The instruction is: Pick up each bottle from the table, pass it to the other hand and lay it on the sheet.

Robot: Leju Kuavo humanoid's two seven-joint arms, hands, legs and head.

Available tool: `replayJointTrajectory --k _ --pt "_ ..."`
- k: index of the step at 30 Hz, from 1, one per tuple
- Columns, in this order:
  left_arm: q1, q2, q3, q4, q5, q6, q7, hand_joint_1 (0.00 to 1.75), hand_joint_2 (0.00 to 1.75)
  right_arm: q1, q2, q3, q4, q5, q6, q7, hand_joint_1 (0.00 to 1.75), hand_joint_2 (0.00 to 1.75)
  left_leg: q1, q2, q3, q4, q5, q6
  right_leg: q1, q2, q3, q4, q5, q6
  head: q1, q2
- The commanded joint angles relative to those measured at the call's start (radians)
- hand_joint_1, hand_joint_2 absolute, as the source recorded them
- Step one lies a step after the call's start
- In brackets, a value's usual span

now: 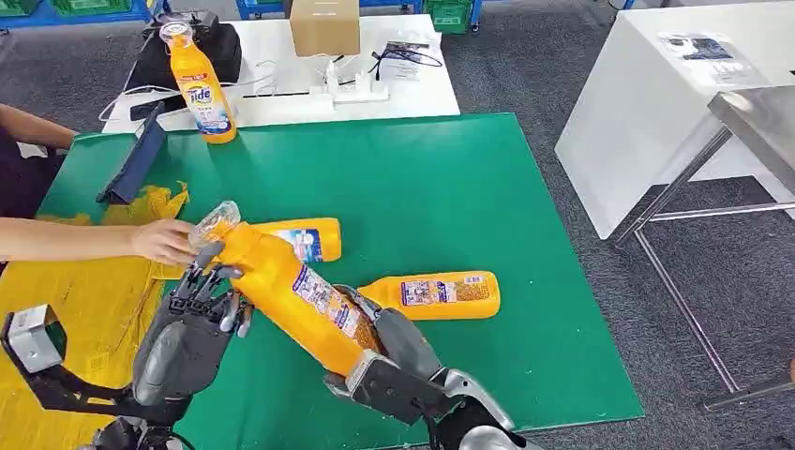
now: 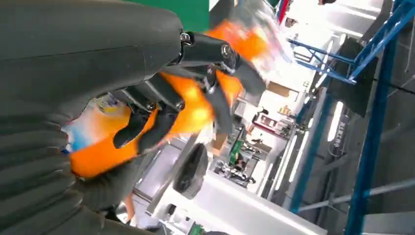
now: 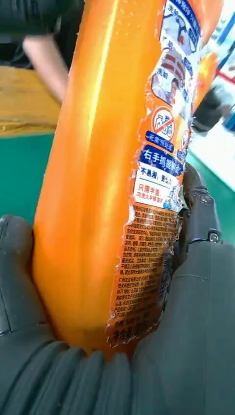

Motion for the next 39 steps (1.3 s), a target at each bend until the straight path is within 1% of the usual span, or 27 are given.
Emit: replayJointTrajectory --k 1,2,3,4,5,6,7,8,9,10,11,12,15,16,17,18,21,22,23,24,25,26,28,29,30,34,39 --pt "0.007 0.030 -0.018 0.024 -0.031 0.027 -0.006 0.00 1.75 0.091 0.045 -0.077 -0.110 0.074 -0.077 -0.079 1.75 1.75 0.000 0.001 0.002 0.000 -0.001 0.000 0.000 0.000 0.002 0.000 0.000 -0.002 0.000 0.000" --pt "0.010 0.030 -0.019 0.018 -0.032 0.032 -0.008 0.00 1.75 0.121 0.050 -0.101 -0.144 0.082 -0.085 -0.090 1.75 1.75 0.000 0.002 0.003 0.000 -0.002 0.000 0.001 0.000 0.005 0.000 -0.002 -0.003 0.000 0.000" --pt "0.014 0.031 -0.019 0.009 -0.040 0.039 -0.012 0.00 1.75 0.155 0.058 -0.129 -0.179 0.087 -0.099 -0.115 1.75 1.75 0.000 -0.001 0.002 0.000 -0.001 0.000 0.000 -0.002 0.004 0.000 -0.002 -0.002 0.000 0.000" --pt "0.014 0.031 -0.019 0.009 -0.040 0.039 -0.012 0.00 1.75 0.155 0.058 -0.129 -0.179 0.087 -0.099 -0.115 1.75 1.75 0.000 -0.002 0.001 0.000 -0.001 0.000 0.000 -0.003 0.002 0.000 -0.001 -0.002 0.000 0.000" --pt "0.016 0.031 -0.020 0.006 -0.040 0.040 -0.013 0.00 1.75 0.163 0.054 -0.132 -0.191 0.088 -0.100 -0.116 1.75 1.75 0.000 -0.002 0.002 0.001 -0.002 0.000 0.001 -0.004 0.003 0.001 -0.003 -0.002 0.000 0.000" --pt "0.016 0.031 -0.020 0.006 -0.040 0.040 -0.013 0.00 1.75 0.163 0.054 -0.132 -0.191 0.088 -0.100 -0.116 1.75 1.75 0.000 -0.002 0.001 0.000 -0.001 0.000 0.000 -0.002 0.001 0.000 -0.002 -0.001 0.000 0.000" --pt "0.018 0.031 -0.020 0.003 -0.042 0.044 -0.014 0.00 1.75 0.181 0.068 -0.152 -0.203 0.087 -0.120 -0.154 1.75 1.75 0.000 0.000 0.004 0.002 -0.003 0.000 0.001 -0.001 0.004 0.001 -0.003 -0.003 0.000 0.000" --pt "0.018 0.031 -0.022 0.002 -0.042 0.045 -0.016 0.00 1.75 0.194 0.077 -0.163 -0.214 0.099 -0.146 -0.191 1.75 1.75 0.000 0.001 0.002 0.001 -0.002 0.000 0.001 0.001 0.003 0.000 -0.002 -0.002 0.000 0.000" --pt "0.020 0.031 -0.022 0.001 -0.041 0.050 -0.019 0.00 1.75 0.212 0.081 -0.172 -0.239 0.102 -0.165 -0.211 1.75 1.75 0.000 0.002 0.003 0.001 -0.003 0.000 0.001 0.000 0.007 0.001 -0.002 -0.003 0.000 0.000" --pt "0.023 0.032 -0.023 -0.002 -0.040 0.055 -0.022 0.00 1.75 0.224 0.082 -0.178 -0.256 0.101 -0.178 -0.224 1.75 1.75 0.000 0.000 0.002 0.001 -0.002 0.000 0.001 -0.002 0.006 0.000 -0.002 -0.002 0.000 0.000" --pt "0.025 0.033 -0.024 -0.005 -0.039 0.059 -0.025 0.00 1.75 0.234 0.083 -0.184 -0.273 0.095 -0.193 -0.236 1.75 1.75 0.000 0.000 0.003 0.002 -0.003 0.000 0.001 -0.002 0.007 0.001 -0.003 -0.003 0.000 0.000" --pt "0.025 0.033 -0.024 -0.005 -0.039 0.059 -0.025 0.00 1.75 0.234 0.083 -0.184 -0.273 0.095 -0.193 -0.236 1.75 1.75 0.000 -0.001 0.002 0.001 -0.001 0.000 0.000 -0.002 0.002 0.001 -0.002 -0.002 0.000 0.000" --pt "0.032 0.036 -0.024 -0.015 -0.039 0.067 -0.031 0.00 1.75 0.257 0.081 -0.200 -0.299 0.076 -0.233 -0.262 1.75 1.75 0.000 0.001 0.002 0.001 -0.002 0.000 0.000 0.000 0.002 0.001 -0.002 -0.002 0.000 0.000" --pt "0.036 0.037 -0.024 -0.018 -0.037 0.070 -0.034 0.00 1.75 0.264 0.079 -0.210 -0.305 0.084 -0.253 -0.271 1.75 1.75 0.000 0.003 0.005 0.004 -0.005 0.000 0.001 0.000 0.005 0.003 -0.005 -0.004 0.000 0.000" --pt "0.036 0.037 -0.024 -0.018 -0.037 0.070 -0.034 0.00 1.75 0.264 0.079 -0.210 -0.305 0.084 -0.253 -0.271 1.75 1.75 0.001 0.003 0.006 0.005 -0.007 0.000 0.002 0.000 0.006 0.004 -0.006 -0.005 0.000 0.000" --pt "0.036 0.037 -0.024 -0.018 -0.037 0.070 -0.034 0.00 1.75 0.264 0.079 -0.210 -0.305 0.084 -0.253 -0.271 1.75 1.75 0.000 0.000 0.001 0.000 -0.001 0.000 0.000 -0.001 0.002 0.000 -0.002 -0.002 0.000 0.000" --pt "0.036 0.037 -0.024 -0.018 -0.037 0.070 -0.034 0.00 1.75 0.264 0.079 -0.210 -0.305 0.084 -0.253 -0.271 1.75 1.75 0.000 0.001 0.003 0.001 -0.002 0.000 0.001 0.000 0.003 0.000 -0.002 -0.002 0.000 0.000" --pt "0.037 0.038 -0.024 -0.018 -0.037 0.072 -0.036 0.00 1.75 0.268 0.081 -0.218 -0.307 0.100 -0.272 -0.277 1.75 1.75 0.000 0.001 0.001 0.000 -0.001 0.000 0.000 0.000 0.001 0.000 -0.001 -0.001 0.000 0.000" --pt "0.043 0.040 -0.022 -0.023 -0.035 0.076 -0.041 0.00 1.75 0.285 0.087 -0.236 -0.319 0.099 -0.304 -0.275 1.75 1.75 0.000 0.002 0.003 0.001 -0.002 0.000 0.000 0.001 0.003 0.000 -0.002 -0.002 0.000 0.000" --pt "0.061 0.045 -0.017 -0.035 -0.036 0.083 -0.050 0.00 1.75 0.316 0.084 -0.272 -0.348 0.091 -0.346 -0.272 1.75 1.75 0.000 0.002 0.004 0.001 -0.003 0.000 0.001 0.000 0.004 0.000 -0.003 -0.003 0.000 0.000" --pt "0.078 0.047 -0.009 -0.050 -0.039 0.093 -0.065 0.00 1.75 0.354 0.099 -0.319 -0.394 0.006 -0.399 -0.303 1.75 1.75 0.000 0.000 0.003 0.001 -0.002 0.000 0.001 -0.001 0.003 0.000 -0.002 -0.002 0.000 0.000" --pt "0.095 0.049 0.000 -0.064 -0.042 0.098 -0.078 0.00 1.75 0.388 0.103 -0.370 -0.436 -0.058 -0.421 -0.326 1.75 1.75 0.000 0.000 0.003 0.001 -0.003 0.000 0.001 -0.002 0.004 0.000 -0.003 -0.002 0.000 0.000" --pt "0.118 0.049 0.015 -0.084 -0.041 0.098 -0.090 0.00 1.75 0.449 0.124 -0.472 -0.517 -0.124 -0.417 -0.367 1.75 1.75 0.000 -0.001 0.003 0.002 -0.004 0.000 0.000 -0.003 0.004 0.002 -0.005 -0.003 0.000 0.000" --pt "0.122 0.049 0.018 -0.082 -0.037 0.099 -0.090 0.00 1.75 0.464 0.129 -0.499 -0.532 -0.130 -0.400 -0.372 1.75 1.75 0.000 -0.002 0.002 0.002 -0.003 0.000 0.000 -0.003 0.002 0.001 -0.003 -0.002 0.000 0.000" --pt "0.126 0.049 0.017 -0.079 -0.034 0.098 -0.091 0.00 1.75 0.477 0.151 -0.529 -0.537 -0.127 -0.356 -0.376 1.75 1.75 0.000 -0.001 0.003 0.003 -0.004 0.000 0.001 -0.002 0.004 0.002 -0.005 -0.003 0.000 0.000" --pt "0.126 0.048 0.017 -0.071 -0.036 0.098 -0.096 0.00 1.75 0.476 0.175 -0.532 -0.516 -0.105 -0.341 -0.385 1.75 1.75 -0.001 0.001 0.002 0.001 -0.003 -0.001 0.000 0.000 0.002 0.000 -0.002 -0.002 0.000 0.000" --pt "0.124 0.049 0.013 -0.071 -0.037 0.101 -0.101 0.00 1.75 0.470 0.175 -0.522 -0.503 -0.098 -0.343 -0.387 1.75 1.75 0.000 0.000 0.003 0.000 -0.004 -0.002 0.000 -0.001 0.002 0.000 -0.002 -0.002 0.000 0.000"
